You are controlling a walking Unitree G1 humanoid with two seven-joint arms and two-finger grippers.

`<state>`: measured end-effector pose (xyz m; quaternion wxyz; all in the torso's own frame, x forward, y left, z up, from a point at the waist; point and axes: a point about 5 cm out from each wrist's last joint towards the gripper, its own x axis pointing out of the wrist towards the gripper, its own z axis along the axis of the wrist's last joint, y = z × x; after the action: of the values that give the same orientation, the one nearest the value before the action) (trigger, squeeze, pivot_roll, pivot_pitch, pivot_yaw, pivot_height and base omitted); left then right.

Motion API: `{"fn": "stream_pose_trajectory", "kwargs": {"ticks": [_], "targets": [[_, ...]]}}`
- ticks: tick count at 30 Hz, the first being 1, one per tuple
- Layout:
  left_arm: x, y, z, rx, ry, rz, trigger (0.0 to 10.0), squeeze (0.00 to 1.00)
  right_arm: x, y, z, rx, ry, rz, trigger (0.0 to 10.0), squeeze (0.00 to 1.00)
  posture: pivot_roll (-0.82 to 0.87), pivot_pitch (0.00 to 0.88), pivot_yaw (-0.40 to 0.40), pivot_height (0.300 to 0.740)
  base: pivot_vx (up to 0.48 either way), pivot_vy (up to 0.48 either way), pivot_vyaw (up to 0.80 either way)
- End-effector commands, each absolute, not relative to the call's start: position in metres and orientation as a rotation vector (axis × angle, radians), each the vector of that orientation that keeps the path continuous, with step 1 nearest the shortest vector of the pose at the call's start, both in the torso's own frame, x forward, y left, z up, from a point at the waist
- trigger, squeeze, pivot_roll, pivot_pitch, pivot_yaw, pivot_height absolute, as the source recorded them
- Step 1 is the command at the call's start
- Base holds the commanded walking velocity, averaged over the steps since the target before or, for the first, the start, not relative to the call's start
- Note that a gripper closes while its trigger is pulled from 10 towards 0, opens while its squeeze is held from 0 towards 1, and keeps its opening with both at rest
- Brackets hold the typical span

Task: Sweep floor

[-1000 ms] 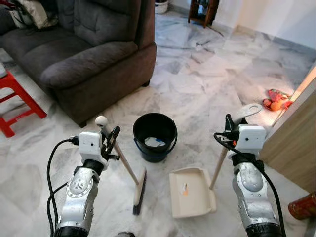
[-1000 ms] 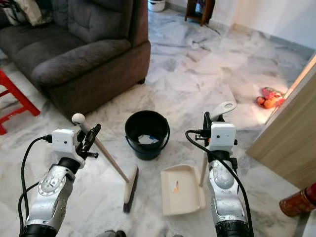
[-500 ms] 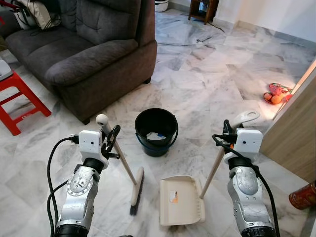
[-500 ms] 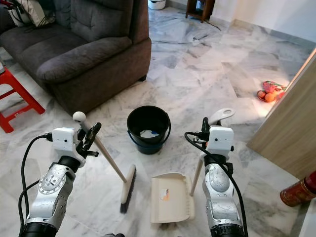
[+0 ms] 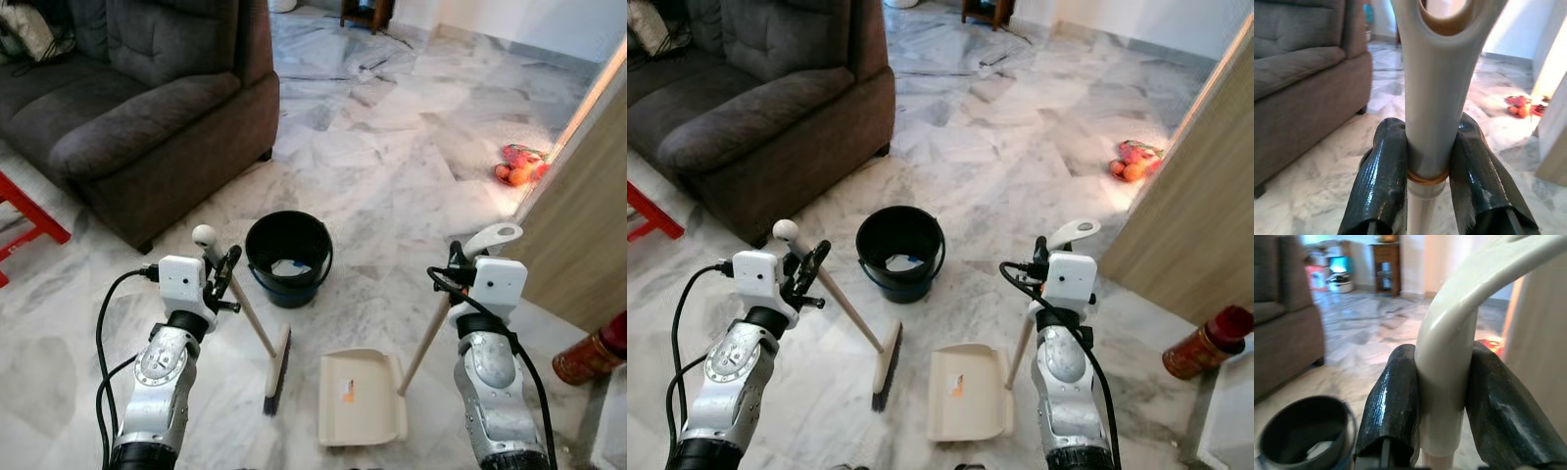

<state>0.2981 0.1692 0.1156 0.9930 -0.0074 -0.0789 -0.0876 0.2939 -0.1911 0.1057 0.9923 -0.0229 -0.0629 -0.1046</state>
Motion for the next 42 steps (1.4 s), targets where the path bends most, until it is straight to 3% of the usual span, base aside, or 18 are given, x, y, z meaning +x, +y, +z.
{"fn": "stream_pose_trajectory", "kwargs": {"ticks": [1, 9, 15, 20, 30, 42], "targets": [[0.299, 0.16, 0.12, -0.004, -0.186, -0.206, 10.0, 0.0, 0.293, -0.208, 0.117, -0.041, -0.176, -0.283, 10.0, 0.0, -0.03, 0.099, -0.005, 0.74, 0.0, 0.0, -0.79], [0.305, 0.16, 0.119, 0.004, -0.178, -0.22, 10.0, 0.0, 0.29, -0.216, 0.115, -0.056, -0.171, -0.303, 10.0, 0.0, -0.04, 0.075, 0.025, 0.74, 0.0, 0.0, -0.79], [0.312, 0.167, 0.124, 0.025, -0.185, -0.205, 10.0, 0.0, 0.294, -0.21, 0.12, -0.065, -0.19, -0.293, 10.0, 0.0, -0.05, 0.062, 0.028, 0.74, 0.0, 0.0, -0.79], [0.315, 0.156, 0.125, -0.002, -0.208, -0.192, 10.0, 0.0, 0.299, -0.207, 0.124, -0.069, -0.187, -0.263, 10.0, 0.0, -0.07, 0.059, 0.002, 0.74, 0.0, 0.0, -0.79], [0.31, 0.181, 0.119, 0.04, -0.174, -0.168, 10.0, 0.0, 0.298, -0.2, 0.12, -0.065, -0.185, -0.279, 10.0, 0.0, -0.09, 0.048, 0.051, 0.74, 0.0, 0.0, -0.79], [0.313, 0.173, 0.117, 0.04, -0.167, -0.19, 10.0, 0.0, 0.297, -0.192, 0.121, -0.063, -0.188, -0.28, 10.0, 0.0, -0.11, 0.049, 0.071, 0.74, 0.0, 0.0, -0.79]]}}
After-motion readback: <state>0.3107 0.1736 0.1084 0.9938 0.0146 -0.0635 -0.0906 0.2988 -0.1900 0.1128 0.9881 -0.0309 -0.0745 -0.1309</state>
